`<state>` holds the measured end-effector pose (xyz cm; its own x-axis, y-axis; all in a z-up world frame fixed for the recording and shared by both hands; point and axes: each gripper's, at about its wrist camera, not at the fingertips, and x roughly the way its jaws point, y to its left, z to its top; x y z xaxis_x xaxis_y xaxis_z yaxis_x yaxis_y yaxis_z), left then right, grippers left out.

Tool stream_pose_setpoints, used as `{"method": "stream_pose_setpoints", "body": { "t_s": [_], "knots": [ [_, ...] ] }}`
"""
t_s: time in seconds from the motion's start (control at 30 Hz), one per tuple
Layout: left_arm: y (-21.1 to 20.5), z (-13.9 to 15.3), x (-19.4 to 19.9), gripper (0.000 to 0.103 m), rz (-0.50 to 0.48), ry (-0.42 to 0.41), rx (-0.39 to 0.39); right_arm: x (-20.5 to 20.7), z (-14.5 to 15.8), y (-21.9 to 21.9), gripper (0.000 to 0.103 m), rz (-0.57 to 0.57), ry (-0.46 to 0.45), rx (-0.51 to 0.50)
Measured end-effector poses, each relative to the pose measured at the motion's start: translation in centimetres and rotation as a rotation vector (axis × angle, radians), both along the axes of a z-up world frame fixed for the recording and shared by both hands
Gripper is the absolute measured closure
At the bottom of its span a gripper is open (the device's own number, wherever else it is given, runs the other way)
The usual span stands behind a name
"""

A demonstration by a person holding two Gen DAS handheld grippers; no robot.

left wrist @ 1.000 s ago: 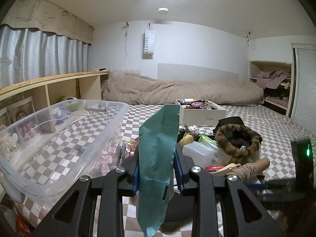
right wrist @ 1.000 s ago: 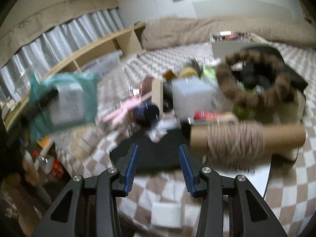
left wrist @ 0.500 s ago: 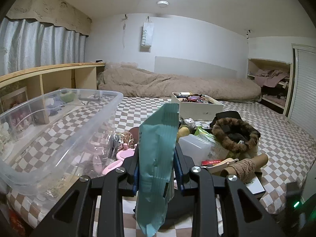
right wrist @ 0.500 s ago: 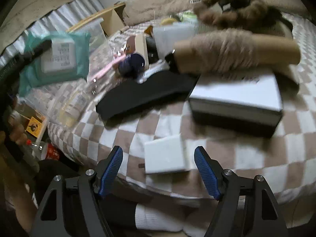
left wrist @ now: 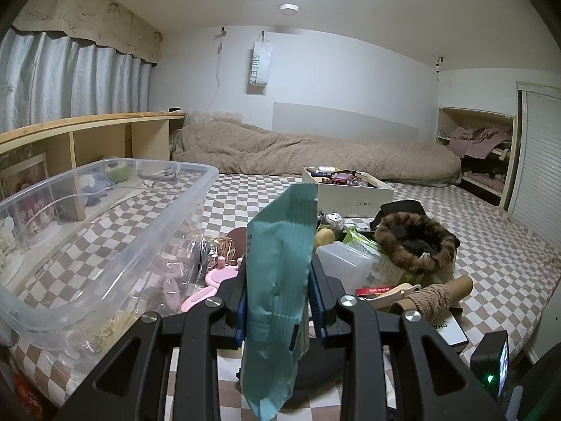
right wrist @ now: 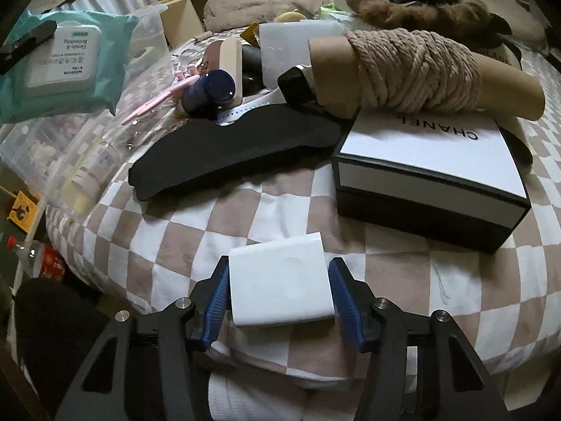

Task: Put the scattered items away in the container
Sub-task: 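Carry the teal packet and white charger with both tools over the clear bin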

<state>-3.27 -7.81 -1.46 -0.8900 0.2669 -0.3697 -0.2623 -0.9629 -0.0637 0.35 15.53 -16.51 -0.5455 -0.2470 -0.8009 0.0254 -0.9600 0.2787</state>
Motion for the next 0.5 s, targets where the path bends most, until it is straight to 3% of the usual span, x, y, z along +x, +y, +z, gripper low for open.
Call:
{"method": "stream_pose_setpoints", "body": {
  "t_s": [0.2, 0.5],
  "knots": [
    [-0.3, 0.6, -0.1, 0.074, 0.02, 0.015, 0.002, -0.7, 1.8, 0.7, 0.048, -0.005, 0.033, -0.062],
    [-2.1, 3.1, -0.6, 0.074, 0.072, 0.07, 0.044, -3.1, 8.2, 0.2, 0.048, 0.049, 0.191, -0.126]
  ]
}}
